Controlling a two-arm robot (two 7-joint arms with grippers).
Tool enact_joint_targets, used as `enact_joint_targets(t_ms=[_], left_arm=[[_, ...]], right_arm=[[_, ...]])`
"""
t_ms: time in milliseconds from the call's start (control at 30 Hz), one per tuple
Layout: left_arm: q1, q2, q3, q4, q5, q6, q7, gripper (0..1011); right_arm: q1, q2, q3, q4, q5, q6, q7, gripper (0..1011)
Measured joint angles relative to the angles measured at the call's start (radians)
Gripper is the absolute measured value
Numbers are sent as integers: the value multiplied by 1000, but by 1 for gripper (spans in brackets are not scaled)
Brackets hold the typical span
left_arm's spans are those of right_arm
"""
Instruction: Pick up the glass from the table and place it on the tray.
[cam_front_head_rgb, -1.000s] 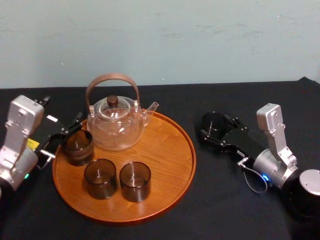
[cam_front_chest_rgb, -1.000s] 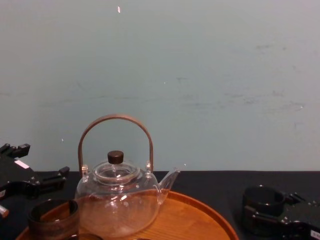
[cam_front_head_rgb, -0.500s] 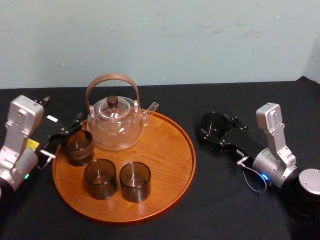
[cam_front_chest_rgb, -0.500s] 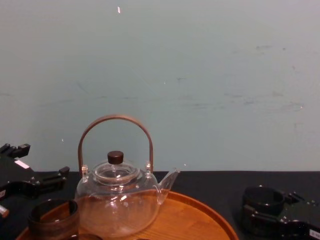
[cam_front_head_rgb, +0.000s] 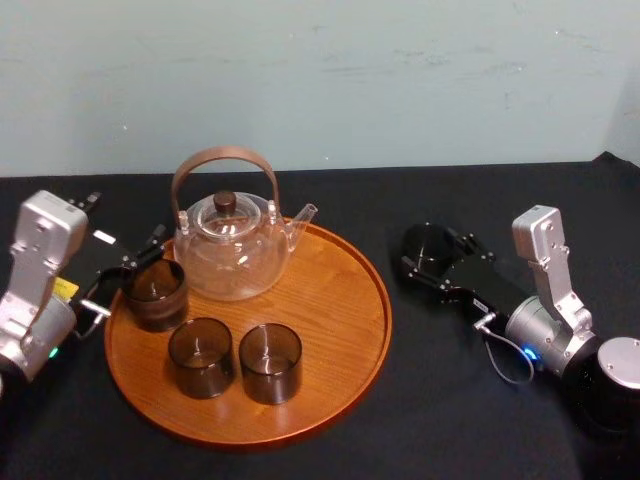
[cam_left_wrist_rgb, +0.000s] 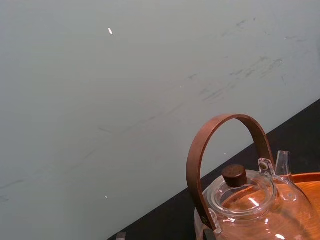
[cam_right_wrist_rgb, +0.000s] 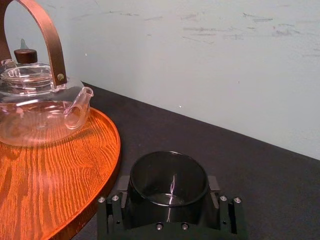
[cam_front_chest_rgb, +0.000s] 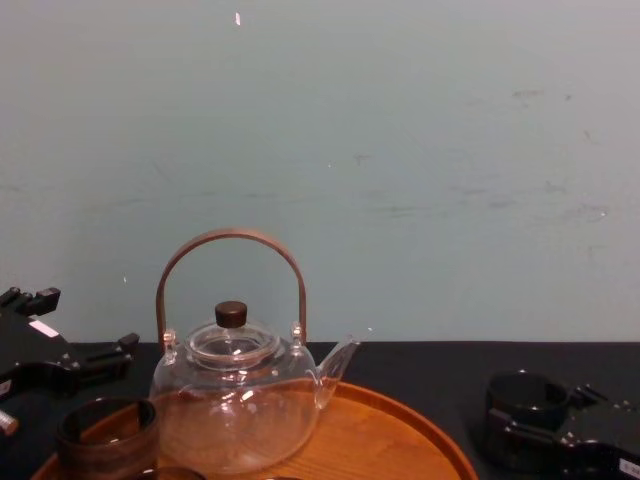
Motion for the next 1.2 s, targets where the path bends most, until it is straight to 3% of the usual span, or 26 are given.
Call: enact_joint_targets(t_ms=[133, 1200], left_arm=[[0, 0, 0, 0, 0, 0, 0, 1001], [0, 0, 0, 0, 0, 0, 0, 1001]], right_arm=[[0, 0, 0, 0, 0, 0, 0, 905], [-1, 0, 0, 0, 0, 2, -1, 904]])
